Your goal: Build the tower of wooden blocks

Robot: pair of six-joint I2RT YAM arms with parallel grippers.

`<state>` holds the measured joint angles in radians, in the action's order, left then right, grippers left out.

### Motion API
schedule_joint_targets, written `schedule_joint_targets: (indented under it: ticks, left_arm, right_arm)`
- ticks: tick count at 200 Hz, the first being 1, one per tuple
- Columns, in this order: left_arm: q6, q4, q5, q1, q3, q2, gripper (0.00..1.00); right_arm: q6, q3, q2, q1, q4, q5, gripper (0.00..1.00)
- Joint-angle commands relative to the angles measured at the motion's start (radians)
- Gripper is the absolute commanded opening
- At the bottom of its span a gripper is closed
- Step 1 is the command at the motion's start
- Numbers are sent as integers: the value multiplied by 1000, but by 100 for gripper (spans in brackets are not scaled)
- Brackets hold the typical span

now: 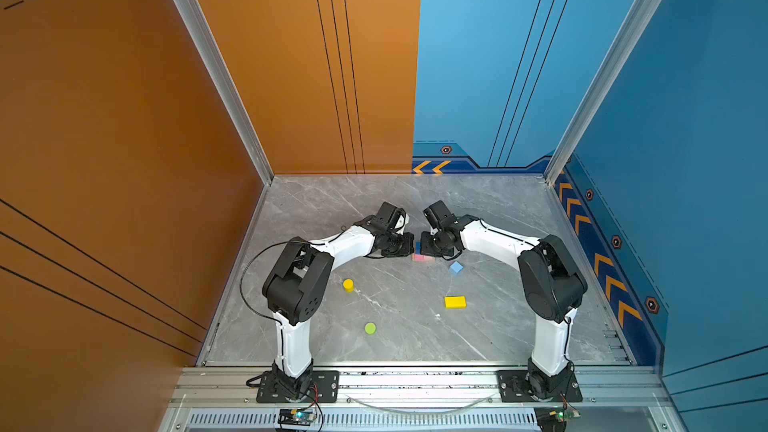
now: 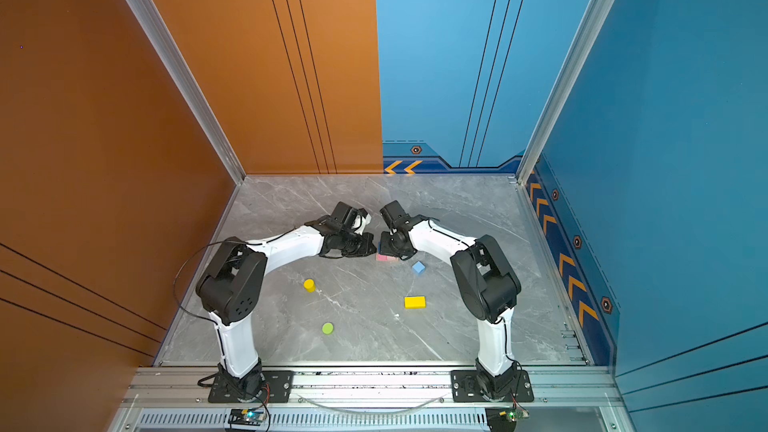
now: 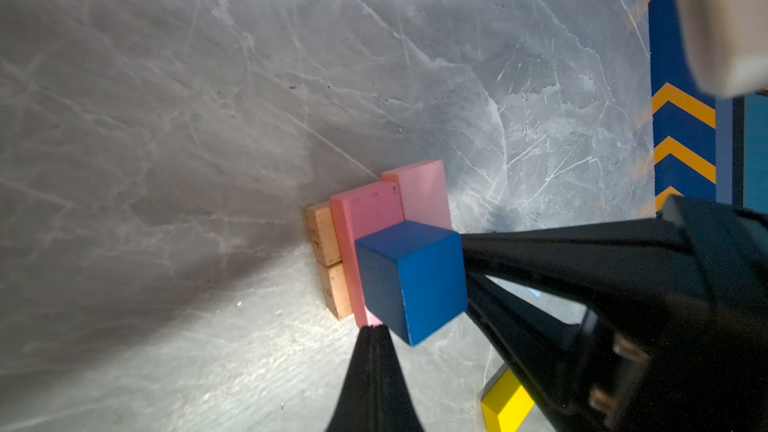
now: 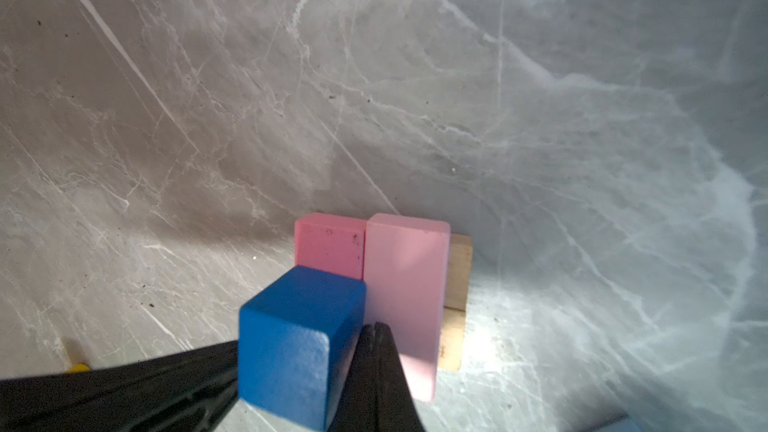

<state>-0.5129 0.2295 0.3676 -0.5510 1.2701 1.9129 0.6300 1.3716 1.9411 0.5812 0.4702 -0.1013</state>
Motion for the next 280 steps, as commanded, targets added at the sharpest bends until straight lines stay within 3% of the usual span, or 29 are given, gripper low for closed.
schedule_joint_targets:
  ticks: [1,280]
  left_arm:
    - [21,21,-18,-6,-14,-40,0]
    - [29,36,-22,11,40,29,0]
  right_arm:
    - [14,28,8,-5,-16,27,2]
    - [25,-66,-108,-24,-12,73,2]
